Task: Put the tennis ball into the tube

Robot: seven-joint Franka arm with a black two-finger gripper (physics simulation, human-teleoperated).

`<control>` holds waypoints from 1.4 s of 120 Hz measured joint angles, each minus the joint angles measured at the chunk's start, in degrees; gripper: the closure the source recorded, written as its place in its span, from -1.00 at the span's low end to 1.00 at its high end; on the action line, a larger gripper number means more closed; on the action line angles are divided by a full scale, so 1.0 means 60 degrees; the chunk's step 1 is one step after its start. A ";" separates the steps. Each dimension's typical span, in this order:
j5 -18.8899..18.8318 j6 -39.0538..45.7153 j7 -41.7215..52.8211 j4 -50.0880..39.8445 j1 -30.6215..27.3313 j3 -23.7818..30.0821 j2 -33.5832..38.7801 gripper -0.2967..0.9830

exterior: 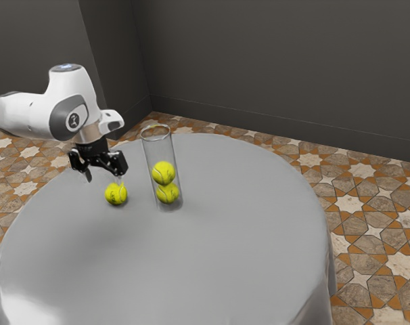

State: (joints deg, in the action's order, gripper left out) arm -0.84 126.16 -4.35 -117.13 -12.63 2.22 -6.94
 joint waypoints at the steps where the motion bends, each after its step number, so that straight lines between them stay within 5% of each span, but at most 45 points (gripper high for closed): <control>1: -0.0001 0.0028 0.0002 0.0060 0.0003 -0.0001 -0.0070 -0.54; 48: -0.0019 0.1037 0.0392 0.1814 -0.0443 -0.0040 -0.2432 -0.54; 168: -0.0162 0.1214 0.1030 0.3080 -0.0736 -0.0033 -0.4399 -0.45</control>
State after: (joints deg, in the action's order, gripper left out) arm -1.81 133.44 1.84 -98.65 -17.04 2.02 -33.33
